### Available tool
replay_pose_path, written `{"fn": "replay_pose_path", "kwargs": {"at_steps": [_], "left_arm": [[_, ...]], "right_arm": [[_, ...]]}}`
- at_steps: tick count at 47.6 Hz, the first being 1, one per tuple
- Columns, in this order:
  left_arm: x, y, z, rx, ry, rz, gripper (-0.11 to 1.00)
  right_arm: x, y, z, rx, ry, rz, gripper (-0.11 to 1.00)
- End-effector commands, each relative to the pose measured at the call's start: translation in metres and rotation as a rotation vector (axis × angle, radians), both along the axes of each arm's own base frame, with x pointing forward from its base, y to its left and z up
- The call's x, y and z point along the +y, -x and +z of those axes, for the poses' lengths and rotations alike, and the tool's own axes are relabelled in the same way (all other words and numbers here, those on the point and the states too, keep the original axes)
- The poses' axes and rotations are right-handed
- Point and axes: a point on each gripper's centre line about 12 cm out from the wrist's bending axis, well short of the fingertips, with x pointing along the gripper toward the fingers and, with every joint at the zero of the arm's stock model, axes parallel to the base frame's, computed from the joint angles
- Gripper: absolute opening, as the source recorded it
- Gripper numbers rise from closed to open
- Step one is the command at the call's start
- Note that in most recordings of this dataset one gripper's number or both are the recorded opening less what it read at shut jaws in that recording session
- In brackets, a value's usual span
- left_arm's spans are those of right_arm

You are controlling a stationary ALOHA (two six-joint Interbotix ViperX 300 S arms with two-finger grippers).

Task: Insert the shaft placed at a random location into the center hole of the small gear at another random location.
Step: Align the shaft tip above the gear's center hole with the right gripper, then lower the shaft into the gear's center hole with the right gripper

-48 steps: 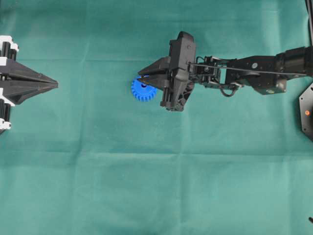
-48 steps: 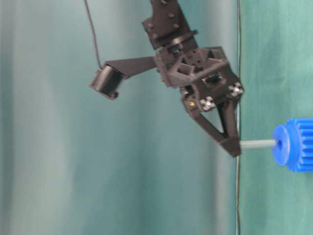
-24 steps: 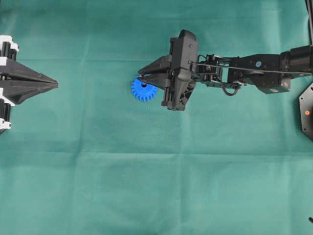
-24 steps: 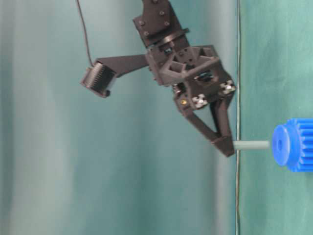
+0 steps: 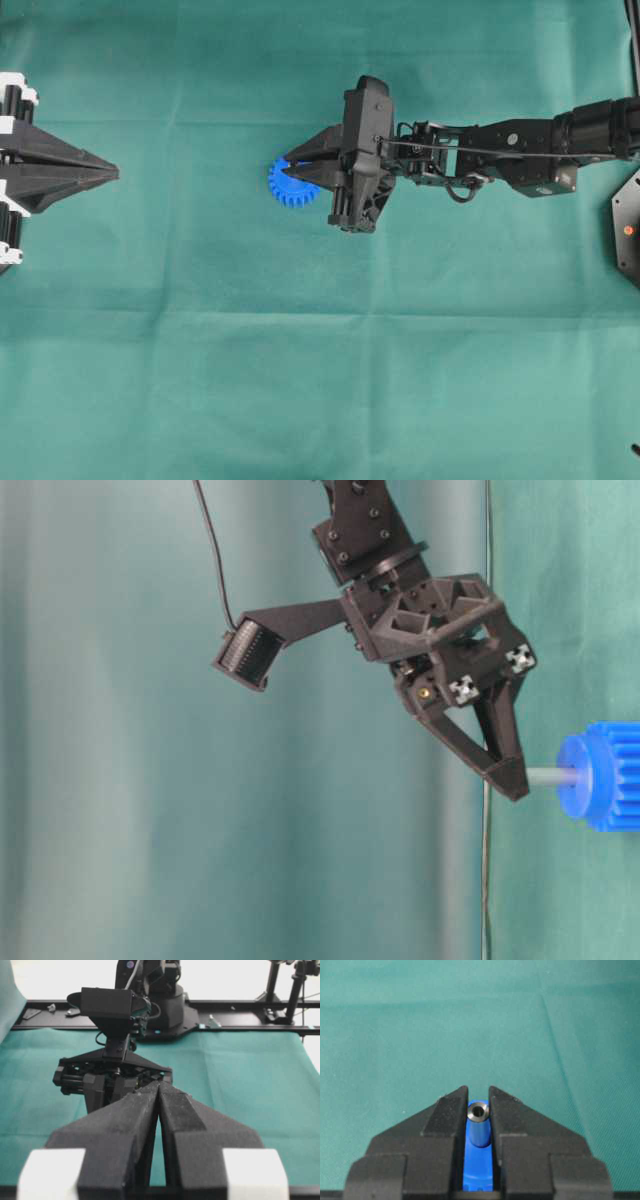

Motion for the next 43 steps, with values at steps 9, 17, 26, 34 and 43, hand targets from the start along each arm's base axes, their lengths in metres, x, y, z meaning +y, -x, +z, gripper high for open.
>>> {"fn": "replay_pose_path", "kwargs": {"at_steps": [9,17,26,34,43], "left_arm": [[0.0,-0.003,0.009,-0.023,-0.003,0.0,0.0],[0.0,-0.003,0.008,-0.02,-0.003,0.001,0.0],[0.0,-0.003,0.008,-0.02,-0.005,0.0,0.0],[0.0,-0.003,0.008,-0.02,-0.006,-0.001,0.0],[0.0,-0.003,0.007,-0.015,-0.008,-0.001,0.0]], "right_arm": [[0.001,-0.006,0.012,-0.045,0.014,0.006,0.12],[0.001,-0.007,0.001,-0.021,0.008,0.005,0.12],[0.0,-0.012,-0.007,-0.016,0.008,0.003,0.12],[0.0,-0.013,-0.01,-0.008,0.007,0.005,0.12],[0.0,-0.011,-0.012,0.005,0.005,0.005,0.12]]}}
